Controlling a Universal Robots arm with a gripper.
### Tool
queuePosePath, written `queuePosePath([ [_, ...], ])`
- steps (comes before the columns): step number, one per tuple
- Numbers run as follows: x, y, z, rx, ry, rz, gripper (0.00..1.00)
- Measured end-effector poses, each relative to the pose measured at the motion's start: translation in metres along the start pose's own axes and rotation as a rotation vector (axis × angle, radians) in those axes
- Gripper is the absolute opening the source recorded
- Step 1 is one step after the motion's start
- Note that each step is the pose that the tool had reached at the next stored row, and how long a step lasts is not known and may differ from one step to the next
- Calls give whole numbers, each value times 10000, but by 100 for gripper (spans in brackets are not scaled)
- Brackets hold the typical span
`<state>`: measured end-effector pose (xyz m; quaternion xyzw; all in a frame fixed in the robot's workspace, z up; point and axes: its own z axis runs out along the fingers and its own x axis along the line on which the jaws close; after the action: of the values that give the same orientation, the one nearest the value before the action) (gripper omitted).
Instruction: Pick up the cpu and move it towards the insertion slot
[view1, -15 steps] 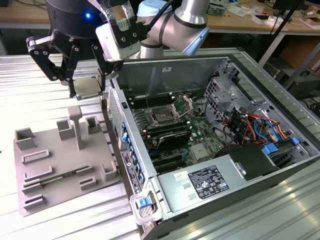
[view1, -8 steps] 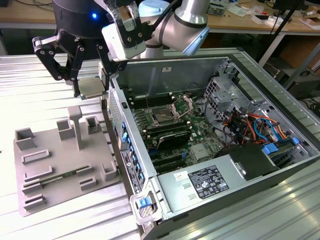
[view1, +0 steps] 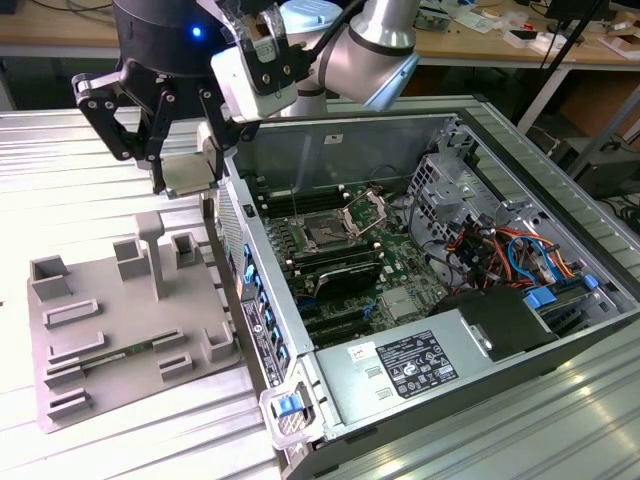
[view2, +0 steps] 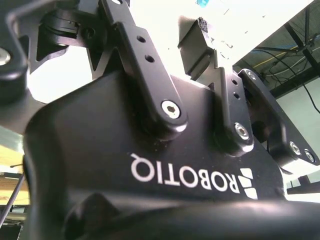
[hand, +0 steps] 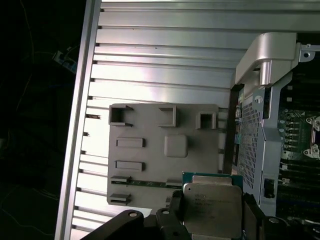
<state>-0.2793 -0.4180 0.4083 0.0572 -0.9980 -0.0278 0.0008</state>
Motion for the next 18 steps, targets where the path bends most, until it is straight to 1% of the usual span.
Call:
queuePosePath([
  [14, -77, -9, 0, 1, 0, 0, 55],
  [18, -120, -14, 0, 0, 0, -1, 55],
])
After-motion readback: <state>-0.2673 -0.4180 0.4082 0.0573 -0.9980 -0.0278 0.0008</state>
